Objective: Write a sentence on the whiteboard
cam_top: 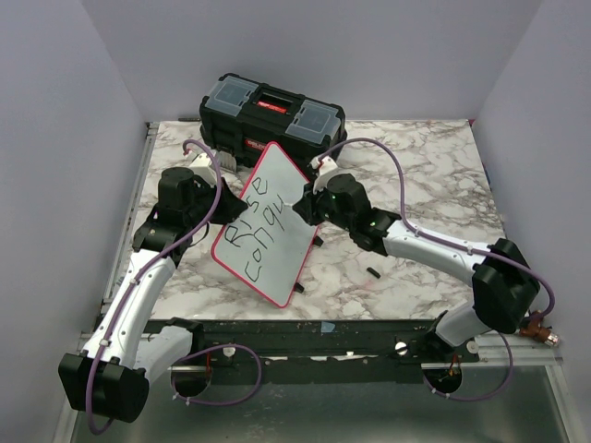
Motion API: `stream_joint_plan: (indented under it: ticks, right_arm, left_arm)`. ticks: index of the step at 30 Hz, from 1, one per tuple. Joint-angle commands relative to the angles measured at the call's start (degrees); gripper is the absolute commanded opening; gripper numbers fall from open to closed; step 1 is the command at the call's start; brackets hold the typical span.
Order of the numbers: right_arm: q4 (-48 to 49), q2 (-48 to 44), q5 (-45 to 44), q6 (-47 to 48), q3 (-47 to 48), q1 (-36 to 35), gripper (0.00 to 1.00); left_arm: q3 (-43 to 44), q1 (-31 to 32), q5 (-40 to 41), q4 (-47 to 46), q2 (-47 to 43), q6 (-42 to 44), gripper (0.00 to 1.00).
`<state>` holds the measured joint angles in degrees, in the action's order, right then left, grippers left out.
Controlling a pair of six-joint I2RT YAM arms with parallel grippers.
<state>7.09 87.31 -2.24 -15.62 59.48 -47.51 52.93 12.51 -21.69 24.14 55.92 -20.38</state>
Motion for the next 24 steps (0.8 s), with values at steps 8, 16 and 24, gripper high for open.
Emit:
stream_joint_plan:
  ticks: [8,16,24]
  right_arm:
    - [-2.46,-0.62,-3.18,-0.67,-1.74,-0.48,0.01]
    - [-3.82,-1.97,-6.84,0.9,1.44,-0.39,0.01]
    - [-3.43,-1.66,-5.22,0.72,3.86,0.35,0.01]
  left_arm:
    - [0.07,1.37,0.34,2.3,-0.37,5.88,0.0]
    - [0.07,1.46,0.25,2.31,-0.42,5.83,0.0]
    - [0.07,1.55,0.25,2.28,-0.25,5.83,0.0]
